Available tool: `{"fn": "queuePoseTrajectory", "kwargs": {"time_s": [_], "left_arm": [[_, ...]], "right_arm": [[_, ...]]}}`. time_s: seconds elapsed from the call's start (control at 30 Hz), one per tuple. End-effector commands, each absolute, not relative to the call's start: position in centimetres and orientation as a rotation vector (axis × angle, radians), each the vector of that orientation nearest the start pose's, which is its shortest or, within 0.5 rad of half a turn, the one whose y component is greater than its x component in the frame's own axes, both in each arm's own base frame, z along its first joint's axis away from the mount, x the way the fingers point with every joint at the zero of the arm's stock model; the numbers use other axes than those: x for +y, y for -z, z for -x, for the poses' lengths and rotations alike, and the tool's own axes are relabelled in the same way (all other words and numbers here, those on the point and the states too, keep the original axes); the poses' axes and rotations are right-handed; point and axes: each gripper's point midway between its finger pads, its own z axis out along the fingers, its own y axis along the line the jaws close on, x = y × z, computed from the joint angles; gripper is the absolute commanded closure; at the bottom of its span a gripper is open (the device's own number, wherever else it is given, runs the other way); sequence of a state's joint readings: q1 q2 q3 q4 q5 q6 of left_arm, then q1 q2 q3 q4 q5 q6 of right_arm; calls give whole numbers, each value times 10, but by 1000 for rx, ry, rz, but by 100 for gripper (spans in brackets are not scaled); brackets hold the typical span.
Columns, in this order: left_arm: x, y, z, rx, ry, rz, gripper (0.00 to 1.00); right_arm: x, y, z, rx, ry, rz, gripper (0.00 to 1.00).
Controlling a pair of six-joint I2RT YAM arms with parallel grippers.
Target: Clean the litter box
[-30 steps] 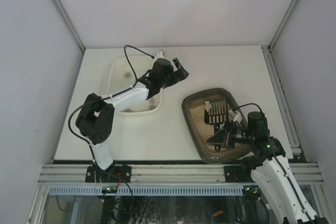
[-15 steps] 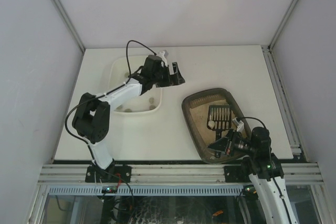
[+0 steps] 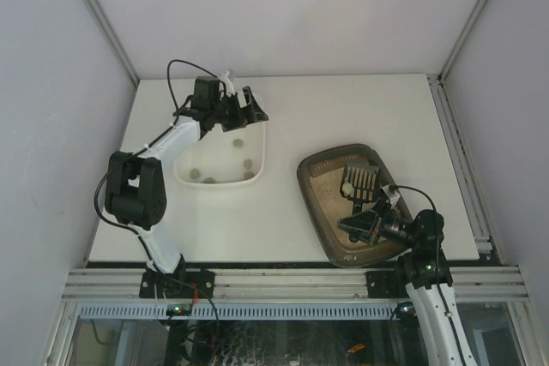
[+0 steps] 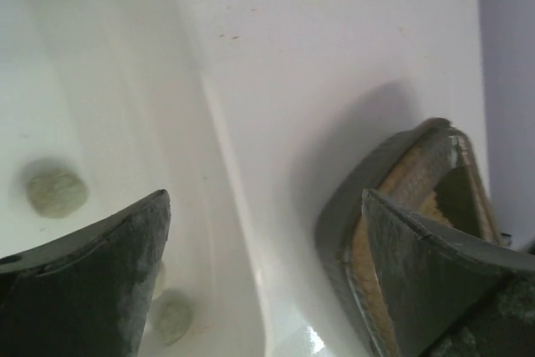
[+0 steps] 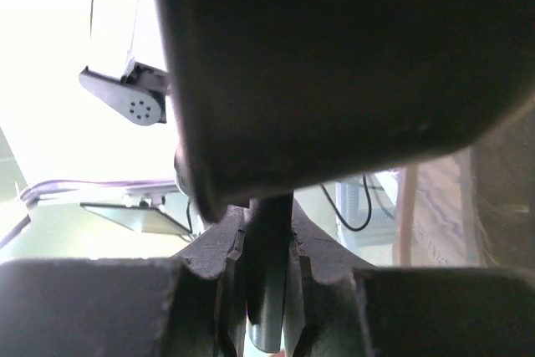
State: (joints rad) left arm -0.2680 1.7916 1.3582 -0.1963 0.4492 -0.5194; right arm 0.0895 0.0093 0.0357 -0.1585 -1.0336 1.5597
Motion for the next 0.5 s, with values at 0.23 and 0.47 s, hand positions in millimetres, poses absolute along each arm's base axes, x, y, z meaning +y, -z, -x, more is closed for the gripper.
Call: {"fn": "queuePoseTrajectory", "kwargs": {"time_s": [0.23, 0.47], "left_arm": [[-175, -179, -449, 2299, 470, 92, 0], [-174, -198, -442, 2246, 387, 41, 0]], "right_arm": [[192, -190, -102, 2074, -1957, -448, 100], [181, -193, -111, 2045, -1941, -493, 100]]}}
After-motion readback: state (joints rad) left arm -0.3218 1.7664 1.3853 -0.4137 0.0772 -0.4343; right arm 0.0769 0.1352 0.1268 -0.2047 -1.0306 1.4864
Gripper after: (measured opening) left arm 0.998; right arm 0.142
